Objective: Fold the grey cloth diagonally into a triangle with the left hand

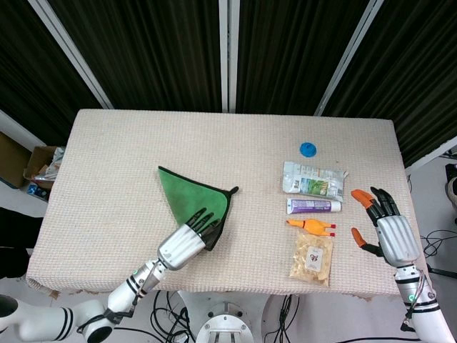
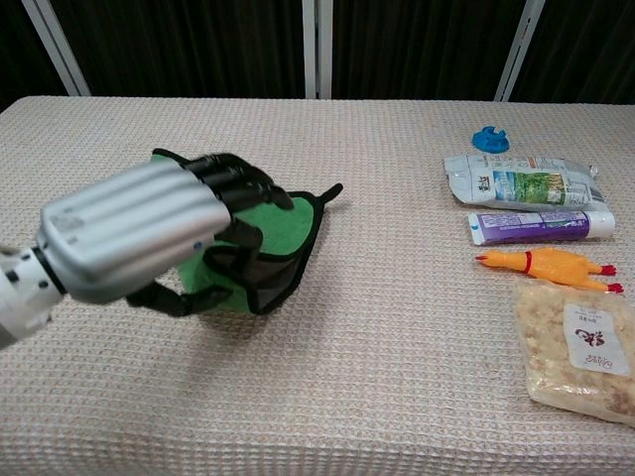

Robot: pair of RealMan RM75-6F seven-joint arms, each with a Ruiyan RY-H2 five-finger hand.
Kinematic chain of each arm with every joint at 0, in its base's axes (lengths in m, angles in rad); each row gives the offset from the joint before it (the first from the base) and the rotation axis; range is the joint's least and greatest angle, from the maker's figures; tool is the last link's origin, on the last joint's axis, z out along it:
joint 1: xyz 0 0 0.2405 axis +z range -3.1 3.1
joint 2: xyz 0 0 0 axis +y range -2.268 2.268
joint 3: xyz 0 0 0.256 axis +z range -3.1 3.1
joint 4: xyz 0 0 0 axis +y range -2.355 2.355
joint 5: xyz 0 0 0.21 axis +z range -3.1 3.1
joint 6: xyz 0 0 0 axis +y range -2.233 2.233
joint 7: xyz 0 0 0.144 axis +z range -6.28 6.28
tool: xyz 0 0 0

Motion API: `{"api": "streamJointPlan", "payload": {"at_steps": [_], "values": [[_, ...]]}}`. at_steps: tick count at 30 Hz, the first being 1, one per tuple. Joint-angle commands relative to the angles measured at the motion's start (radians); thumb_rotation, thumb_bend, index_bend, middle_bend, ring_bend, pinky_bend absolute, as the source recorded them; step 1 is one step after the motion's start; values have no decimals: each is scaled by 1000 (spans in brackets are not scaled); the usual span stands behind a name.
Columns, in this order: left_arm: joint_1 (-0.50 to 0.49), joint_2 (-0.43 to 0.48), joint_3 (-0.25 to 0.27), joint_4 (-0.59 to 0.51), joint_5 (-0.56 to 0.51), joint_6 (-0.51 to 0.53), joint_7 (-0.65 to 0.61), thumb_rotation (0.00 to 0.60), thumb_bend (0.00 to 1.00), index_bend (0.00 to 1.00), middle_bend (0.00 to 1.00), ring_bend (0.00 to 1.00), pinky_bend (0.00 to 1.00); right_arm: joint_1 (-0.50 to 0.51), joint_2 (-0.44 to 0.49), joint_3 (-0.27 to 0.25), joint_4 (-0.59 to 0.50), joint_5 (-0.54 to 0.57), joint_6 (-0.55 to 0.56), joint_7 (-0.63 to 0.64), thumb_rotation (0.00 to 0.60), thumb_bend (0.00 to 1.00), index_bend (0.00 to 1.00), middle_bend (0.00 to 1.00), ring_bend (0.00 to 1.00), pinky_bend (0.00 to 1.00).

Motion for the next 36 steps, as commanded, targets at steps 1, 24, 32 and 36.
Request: {"api": "streamJointPlan", "payload": {"at_steps": [1,24,32,36], "values": [[-24,52,-78,24,-52,-5,-95,600,457,654,155,105,104,-1,0,0,-1,0,1,0,600,293,135,137,0,38],[-185,-19,-331,371,-475,-312,-308,600,459,654,155,105,104,-9,7,1,-7,8,9,3,600,292,135,137,0,38],[-244,-50,-367,480,-637,-429,-264,600,459,654,155,105,104,-12,12,1,-14,10,10,-4,600,292,135,137,0,38],[-271,-64,-374,539,-707,-477,-238,600,459,653,155,105,104,-14,14,1,-17,15,11,-7,600,292,135,137,0,38]]}}
